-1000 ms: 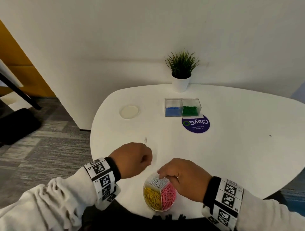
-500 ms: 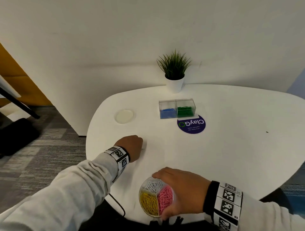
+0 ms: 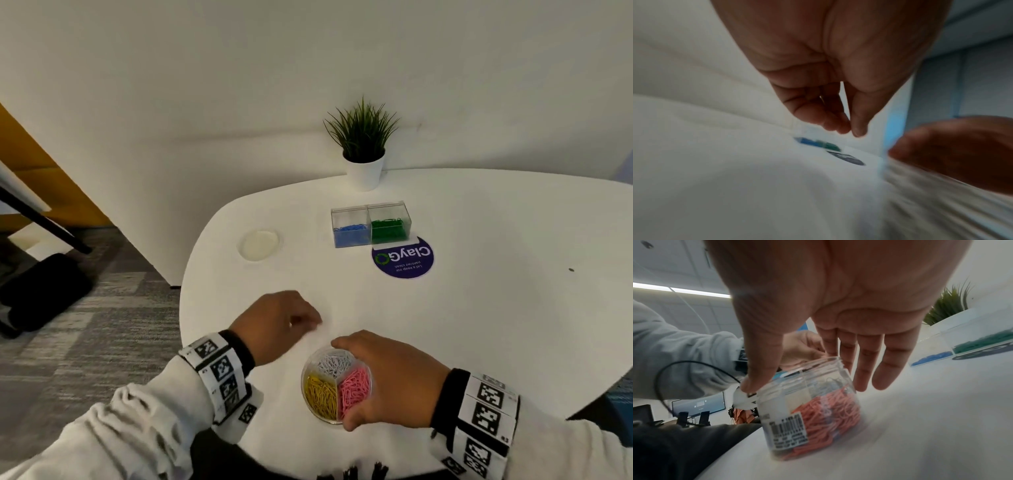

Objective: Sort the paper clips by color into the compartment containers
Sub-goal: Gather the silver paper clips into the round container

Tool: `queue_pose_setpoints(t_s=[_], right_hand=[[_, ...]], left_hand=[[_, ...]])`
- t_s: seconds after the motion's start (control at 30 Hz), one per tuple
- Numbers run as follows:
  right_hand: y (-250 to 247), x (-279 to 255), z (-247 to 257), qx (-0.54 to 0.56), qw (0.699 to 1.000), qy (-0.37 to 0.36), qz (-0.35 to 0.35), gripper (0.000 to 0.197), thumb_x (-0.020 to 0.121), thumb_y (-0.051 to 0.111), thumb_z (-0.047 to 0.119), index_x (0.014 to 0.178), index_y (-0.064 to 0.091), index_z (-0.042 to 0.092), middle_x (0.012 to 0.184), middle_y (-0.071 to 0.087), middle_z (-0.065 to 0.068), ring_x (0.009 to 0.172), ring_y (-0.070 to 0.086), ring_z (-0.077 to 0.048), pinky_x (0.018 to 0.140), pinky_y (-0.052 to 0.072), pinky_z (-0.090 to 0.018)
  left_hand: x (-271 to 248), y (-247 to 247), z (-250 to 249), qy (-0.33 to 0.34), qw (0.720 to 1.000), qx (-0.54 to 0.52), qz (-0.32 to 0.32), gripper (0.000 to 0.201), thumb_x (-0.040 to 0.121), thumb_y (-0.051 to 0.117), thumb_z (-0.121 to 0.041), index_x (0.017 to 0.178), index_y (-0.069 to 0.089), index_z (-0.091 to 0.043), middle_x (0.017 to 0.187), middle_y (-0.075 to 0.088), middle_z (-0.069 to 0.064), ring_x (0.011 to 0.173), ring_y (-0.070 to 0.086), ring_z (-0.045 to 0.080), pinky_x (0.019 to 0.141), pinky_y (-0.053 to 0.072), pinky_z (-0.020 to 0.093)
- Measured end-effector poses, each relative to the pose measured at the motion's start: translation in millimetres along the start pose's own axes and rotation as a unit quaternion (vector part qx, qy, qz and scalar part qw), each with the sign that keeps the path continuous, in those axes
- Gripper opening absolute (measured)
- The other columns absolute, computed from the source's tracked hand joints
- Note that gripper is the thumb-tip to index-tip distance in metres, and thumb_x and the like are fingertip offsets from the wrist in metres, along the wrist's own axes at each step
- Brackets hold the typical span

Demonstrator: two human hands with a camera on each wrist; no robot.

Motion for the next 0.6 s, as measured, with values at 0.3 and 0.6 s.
queue_pose_setpoints(t_s=[0.3,0.6], right_hand=[[-4.6,0.8,-4.1,0.009,1.000,-0.002,0.011,0.107,0.061,0.075,0.073,0.148,0.017,0.048,0.144,0.027,0.034,0.130,0.039,0.004,0.110,0.035,-0.025],[2.9,-1.1,-5.0,0.037,0.999,0.022,-0.007,0.107,0.057,0.078,0.071,0.146,0.022,0.050,0.138,0.031,0.038,0.124,0.039,0.011,0.107,0.036,-0.018]], left_hand=[[48.7,-31.8,153.3,-0.278,0.940,0.189,0.056,0.071,0.102,0.041,-0.027,0.158,-0.002,-0.025,0.166,0.008,0.001,0.152,0.008,0.022,0.120,0.020,0.039],[21.7,-20.6,102.9,-0.155,0.958,0.234,0.060,0.036,0.089,0.049,-0.031,0.124,0.056,-0.030,0.113,0.059,-0.009,0.103,0.058,0.016,0.088,0.047,0.029]])
Point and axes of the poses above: each hand's wrist, its own x-axis towards the middle knuckle, its own y-axis out of the palm, z = x × y, the point moved 4 cm from there along x, towards the middle knuckle
